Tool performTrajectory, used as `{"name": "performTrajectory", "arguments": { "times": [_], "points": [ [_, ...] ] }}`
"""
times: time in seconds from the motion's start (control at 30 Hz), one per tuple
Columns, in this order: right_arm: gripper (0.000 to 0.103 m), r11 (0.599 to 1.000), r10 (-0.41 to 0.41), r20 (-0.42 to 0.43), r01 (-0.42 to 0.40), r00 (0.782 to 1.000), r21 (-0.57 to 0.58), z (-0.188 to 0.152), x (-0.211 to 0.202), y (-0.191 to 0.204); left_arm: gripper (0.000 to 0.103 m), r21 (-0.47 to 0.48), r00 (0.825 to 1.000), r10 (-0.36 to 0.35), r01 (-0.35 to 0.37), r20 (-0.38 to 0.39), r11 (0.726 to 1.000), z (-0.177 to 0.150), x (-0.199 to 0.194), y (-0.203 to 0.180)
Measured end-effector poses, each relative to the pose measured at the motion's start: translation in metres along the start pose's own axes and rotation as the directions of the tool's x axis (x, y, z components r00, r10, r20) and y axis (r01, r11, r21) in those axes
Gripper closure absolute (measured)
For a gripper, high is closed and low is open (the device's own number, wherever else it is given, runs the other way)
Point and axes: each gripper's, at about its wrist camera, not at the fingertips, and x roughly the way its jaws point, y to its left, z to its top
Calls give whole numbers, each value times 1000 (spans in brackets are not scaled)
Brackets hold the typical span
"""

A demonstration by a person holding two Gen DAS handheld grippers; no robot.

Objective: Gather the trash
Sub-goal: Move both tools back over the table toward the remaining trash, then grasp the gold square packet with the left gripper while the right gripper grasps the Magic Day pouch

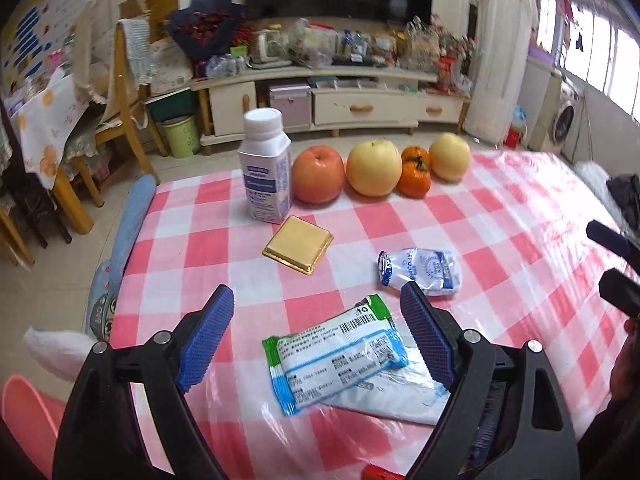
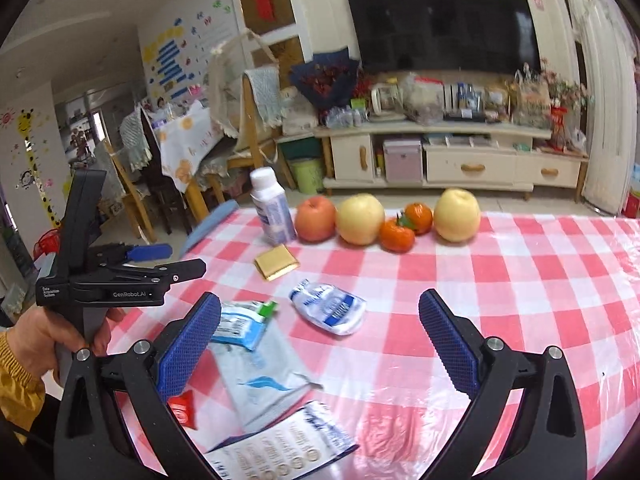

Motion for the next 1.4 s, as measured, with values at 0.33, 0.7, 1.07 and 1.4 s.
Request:
{"name": "performTrajectory", "arguments": {
  "times": [0.33,0.7,1.07,1.4],
  "points": [
    [5,997,17,-192,-31,981,-71,-1,89,-7,17,155,994,22,-5,-110,988,19,83,0],
    [5,971,59,-310,-127,949,-203,0,154,8,17,166,982,-1,33,-190,986,32,140,21],
    [5,940,21,-342,-135,939,-313,0,197,20,36,157,981,-75,104,-178,982,39,161,22],
    [30,934,18,-366,-147,930,-325,-10,210,20,38,119,984,-82,101,-157,988,23,148,17]
  ]
}}
